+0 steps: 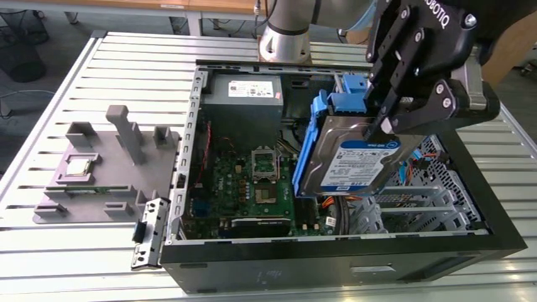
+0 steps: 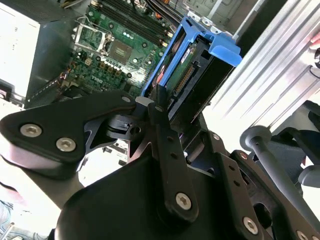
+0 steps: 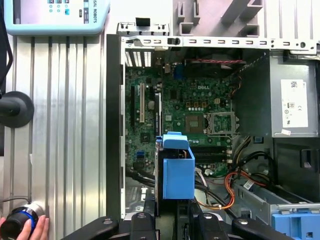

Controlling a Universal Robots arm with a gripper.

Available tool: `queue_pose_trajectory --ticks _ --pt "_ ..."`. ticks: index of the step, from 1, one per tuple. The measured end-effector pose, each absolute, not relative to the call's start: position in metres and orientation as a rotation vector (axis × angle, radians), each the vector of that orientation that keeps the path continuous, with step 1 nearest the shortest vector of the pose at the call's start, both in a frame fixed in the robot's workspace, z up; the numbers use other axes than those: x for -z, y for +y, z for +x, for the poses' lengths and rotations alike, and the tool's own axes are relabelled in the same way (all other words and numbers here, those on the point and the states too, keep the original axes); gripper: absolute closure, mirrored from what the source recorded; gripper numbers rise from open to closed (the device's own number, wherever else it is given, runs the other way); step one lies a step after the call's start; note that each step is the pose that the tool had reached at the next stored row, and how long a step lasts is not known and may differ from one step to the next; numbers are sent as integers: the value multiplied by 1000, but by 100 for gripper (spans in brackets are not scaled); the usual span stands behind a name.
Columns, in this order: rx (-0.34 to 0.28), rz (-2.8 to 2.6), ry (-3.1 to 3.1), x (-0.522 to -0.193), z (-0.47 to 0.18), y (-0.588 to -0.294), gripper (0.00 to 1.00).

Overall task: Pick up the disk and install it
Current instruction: 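Insert the disk into the insertion slot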

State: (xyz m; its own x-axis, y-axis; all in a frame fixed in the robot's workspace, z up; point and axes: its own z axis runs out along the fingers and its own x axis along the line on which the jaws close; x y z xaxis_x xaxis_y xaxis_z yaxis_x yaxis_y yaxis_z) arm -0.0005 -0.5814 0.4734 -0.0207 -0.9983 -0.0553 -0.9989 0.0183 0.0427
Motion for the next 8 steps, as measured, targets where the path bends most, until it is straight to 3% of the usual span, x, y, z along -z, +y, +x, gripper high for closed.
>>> queue_pose_trajectory --ticks 8 --pt "-108 -2192 2235 -473 7 -584 65"
